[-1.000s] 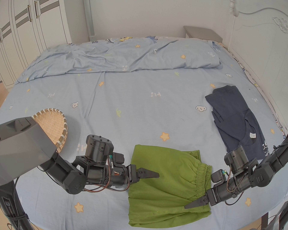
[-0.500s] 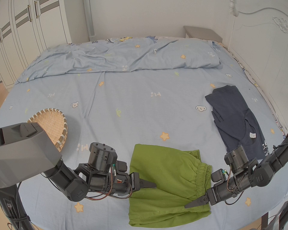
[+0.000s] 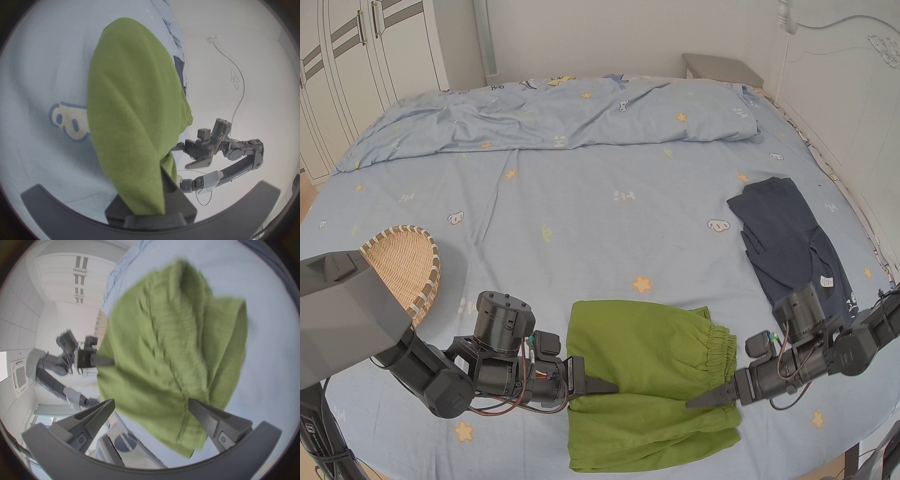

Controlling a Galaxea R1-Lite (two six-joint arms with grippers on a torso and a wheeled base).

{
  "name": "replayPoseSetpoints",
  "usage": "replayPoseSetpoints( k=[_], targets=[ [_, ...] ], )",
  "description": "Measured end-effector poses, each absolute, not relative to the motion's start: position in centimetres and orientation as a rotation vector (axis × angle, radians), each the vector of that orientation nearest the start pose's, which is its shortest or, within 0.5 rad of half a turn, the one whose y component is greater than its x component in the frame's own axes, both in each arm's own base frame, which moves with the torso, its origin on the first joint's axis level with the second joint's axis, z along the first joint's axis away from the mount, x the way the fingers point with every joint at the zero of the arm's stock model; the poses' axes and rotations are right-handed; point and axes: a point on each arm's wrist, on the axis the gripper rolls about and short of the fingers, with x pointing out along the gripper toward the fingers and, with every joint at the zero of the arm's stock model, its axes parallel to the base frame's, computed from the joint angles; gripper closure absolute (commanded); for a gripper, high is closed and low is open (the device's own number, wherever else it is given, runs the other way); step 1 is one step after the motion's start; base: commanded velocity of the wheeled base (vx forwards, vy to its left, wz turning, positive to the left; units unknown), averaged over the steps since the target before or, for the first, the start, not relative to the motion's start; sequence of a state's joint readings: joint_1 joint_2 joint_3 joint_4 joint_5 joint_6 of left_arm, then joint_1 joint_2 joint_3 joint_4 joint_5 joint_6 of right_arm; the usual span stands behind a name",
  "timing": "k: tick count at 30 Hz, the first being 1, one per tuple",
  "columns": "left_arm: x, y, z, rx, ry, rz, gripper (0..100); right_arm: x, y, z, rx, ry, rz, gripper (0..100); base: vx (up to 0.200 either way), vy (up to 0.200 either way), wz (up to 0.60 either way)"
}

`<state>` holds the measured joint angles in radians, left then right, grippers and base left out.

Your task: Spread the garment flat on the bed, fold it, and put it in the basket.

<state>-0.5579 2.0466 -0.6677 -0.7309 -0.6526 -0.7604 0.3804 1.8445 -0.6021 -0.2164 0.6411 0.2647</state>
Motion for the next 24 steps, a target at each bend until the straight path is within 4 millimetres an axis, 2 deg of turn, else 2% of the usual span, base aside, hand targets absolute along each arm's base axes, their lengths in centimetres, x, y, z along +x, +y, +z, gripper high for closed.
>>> replayPoseSetpoints(
  k=[6,13,17,24],
  targets=[
    [27.0,-17.6,6.4,-0.673,1.12,-0.814,100,25.9,10.9,11.1,0.412,1.031,0.771,0,0.0,0.0,0.0],
    [27.7,-16.4,8.4,-0.626,1.178,-0.758,100,26.9,9.6,15.7,0.444,0.924,0.756,0,0.0,0.0,0.0],
    [28.7,-15.2,9.9,-0.594,1.14,-0.753,100,26.8,8.9,17.2,0.453,0.881,0.75,0,0.0,0.0,0.0],
    [29.7,-13.5,12.2,-0.613,1.052,-0.734,100,26.5,8.5,18.3,0.455,0.847,0.75,0,0.0,0.0,0.0]
  ],
)
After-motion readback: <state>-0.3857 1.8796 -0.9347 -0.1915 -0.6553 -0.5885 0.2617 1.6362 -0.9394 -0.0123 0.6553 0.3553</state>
